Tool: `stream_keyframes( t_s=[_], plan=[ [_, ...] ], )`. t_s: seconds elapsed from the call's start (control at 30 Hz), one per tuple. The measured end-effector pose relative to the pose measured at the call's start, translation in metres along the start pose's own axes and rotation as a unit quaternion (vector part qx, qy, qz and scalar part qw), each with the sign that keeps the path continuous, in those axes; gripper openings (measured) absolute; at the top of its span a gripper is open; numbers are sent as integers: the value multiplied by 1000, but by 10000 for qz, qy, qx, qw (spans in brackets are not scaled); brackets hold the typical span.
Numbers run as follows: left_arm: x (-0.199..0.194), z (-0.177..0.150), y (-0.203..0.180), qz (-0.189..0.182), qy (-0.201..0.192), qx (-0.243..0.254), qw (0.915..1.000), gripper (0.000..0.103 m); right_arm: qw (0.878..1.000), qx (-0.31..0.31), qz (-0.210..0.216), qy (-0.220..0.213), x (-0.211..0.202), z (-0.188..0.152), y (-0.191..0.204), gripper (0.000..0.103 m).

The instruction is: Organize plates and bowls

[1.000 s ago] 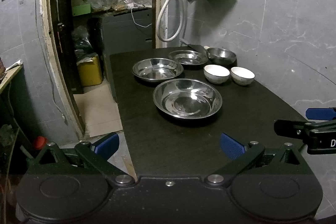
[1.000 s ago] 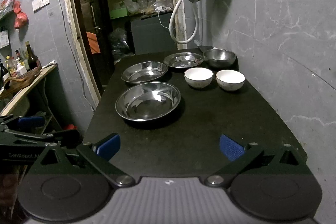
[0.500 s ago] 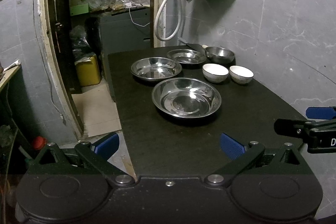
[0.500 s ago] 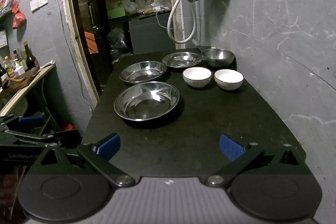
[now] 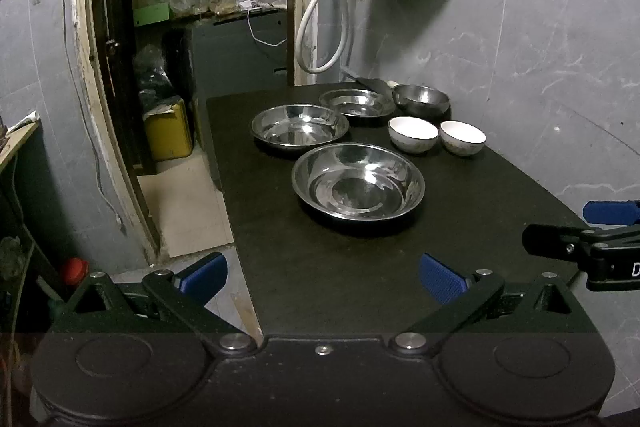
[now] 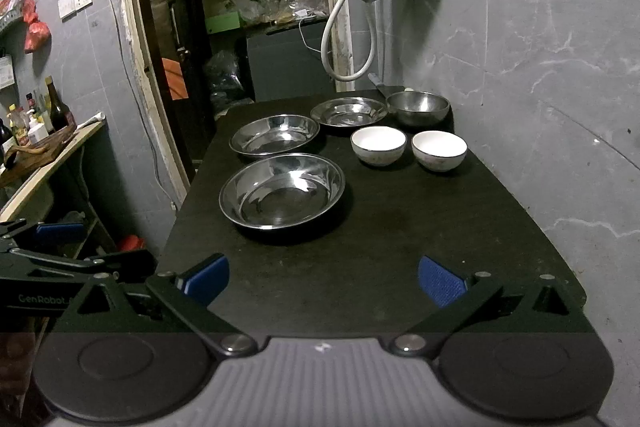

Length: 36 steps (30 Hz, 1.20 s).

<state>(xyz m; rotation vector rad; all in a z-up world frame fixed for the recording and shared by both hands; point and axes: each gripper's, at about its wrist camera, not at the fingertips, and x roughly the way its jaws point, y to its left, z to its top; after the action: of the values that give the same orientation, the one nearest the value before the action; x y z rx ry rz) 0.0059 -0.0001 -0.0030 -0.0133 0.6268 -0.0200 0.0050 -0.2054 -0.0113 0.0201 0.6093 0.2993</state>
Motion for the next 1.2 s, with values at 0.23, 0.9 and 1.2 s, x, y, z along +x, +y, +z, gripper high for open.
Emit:
stream_keyframes(
  t_s=[0.23, 0.9, 1.2],
  plan=[
    [1, -1, -1, 5, 2, 3, 10000, 102, 10000, 1, -6, -4, 0, -1, 1, 103],
    [10, -1, -1, -8, 118, 11, 9999, 102, 9999, 16, -30, 95, 7, 1, -1, 103],
    [18, 0, -1, -3, 215, 21, 9998, 102, 9999, 35, -42, 164, 13, 2, -2, 103]
  ],
)
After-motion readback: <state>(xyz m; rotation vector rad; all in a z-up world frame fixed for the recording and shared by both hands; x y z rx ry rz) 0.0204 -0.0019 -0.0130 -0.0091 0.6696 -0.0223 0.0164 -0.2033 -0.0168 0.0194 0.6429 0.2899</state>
